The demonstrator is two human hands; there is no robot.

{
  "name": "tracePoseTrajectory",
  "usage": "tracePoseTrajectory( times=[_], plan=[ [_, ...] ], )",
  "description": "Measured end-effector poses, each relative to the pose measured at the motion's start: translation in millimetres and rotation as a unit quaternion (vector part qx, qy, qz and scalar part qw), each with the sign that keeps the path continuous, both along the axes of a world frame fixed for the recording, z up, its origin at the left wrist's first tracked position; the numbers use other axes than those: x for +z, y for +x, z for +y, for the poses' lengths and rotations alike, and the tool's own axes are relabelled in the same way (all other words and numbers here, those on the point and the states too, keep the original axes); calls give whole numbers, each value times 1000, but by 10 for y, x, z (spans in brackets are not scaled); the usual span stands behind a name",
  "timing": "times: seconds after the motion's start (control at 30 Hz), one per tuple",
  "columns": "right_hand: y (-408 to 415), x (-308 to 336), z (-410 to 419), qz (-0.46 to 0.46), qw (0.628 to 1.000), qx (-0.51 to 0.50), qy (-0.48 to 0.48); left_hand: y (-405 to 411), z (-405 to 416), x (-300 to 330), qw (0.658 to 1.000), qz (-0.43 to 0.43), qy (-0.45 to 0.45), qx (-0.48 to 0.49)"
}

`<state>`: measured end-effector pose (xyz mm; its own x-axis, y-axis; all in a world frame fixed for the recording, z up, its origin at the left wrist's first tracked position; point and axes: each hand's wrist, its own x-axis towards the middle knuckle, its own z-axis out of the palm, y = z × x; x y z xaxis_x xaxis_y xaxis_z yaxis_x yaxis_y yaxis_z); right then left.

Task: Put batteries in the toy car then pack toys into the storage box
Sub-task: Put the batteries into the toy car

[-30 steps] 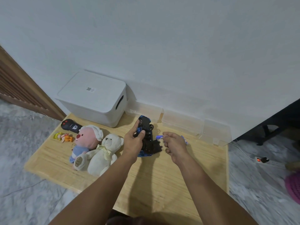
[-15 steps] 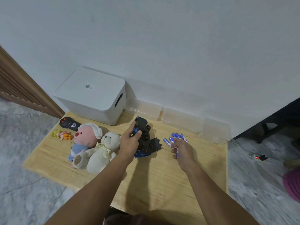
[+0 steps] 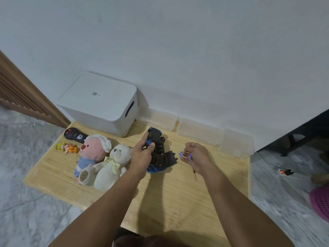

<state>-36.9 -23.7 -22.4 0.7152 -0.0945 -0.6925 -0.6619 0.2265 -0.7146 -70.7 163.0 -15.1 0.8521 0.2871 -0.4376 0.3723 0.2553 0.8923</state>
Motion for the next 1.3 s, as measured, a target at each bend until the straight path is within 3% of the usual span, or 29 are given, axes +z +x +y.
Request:
tracePoseTrajectory(
  times=[0.03, 0.13, 0.27, 0.33, 0.4, 0.47, 0.53, 0.6, 0.73, 0.8, 1.07, 1.3],
  plan=[
    [17, -39, 13, -26, 991, 62, -120, 4, 6, -13, 1000, 1, 3, -1],
    [42, -144, 48, -115, 888, 227, -384, 11, 13, -44, 1000, 4, 15, -10],
    [40, -272, 81, -80, 764, 352, -534, 29, 23, -61, 999, 5, 25, -20],
    [36, -303, 93, -74, 735, 367, -565, 43, 20, -55, 999, 20, 20, -17],
    [43, -307, 97, -79, 752, 344, -557, 69, 24, -61, 999, 48, -4, -6],
    [63, -270, 85, -88, 822, 284, -485, 101, 48, -69, 996, 75, -40, -14],
    [81, -186, 67, -69, 931, 184, -309, 116, 64, -57, 990, 101, -90, -28],
    [76, -95, 20, -17, 990, 96, -102, 123, 81, -39, 982, 121, -141, -35],
    [79, -72, -117, 11, 990, 18, 136, 125, 102, 5, 969, 135, -199, -59],
    [74, -56, -154, 3, 982, 25, 190, 130, 112, -8, 965, 134, -216, -66],
    [33, 59, -181, -27, 978, 26, 204, 141, 183, -69, 976, 126, -150, -96],
    [-36, 80, -103, -19, 995, 31, 90, 126, 111, 1, 990, 123, -42, -63]
  ],
)
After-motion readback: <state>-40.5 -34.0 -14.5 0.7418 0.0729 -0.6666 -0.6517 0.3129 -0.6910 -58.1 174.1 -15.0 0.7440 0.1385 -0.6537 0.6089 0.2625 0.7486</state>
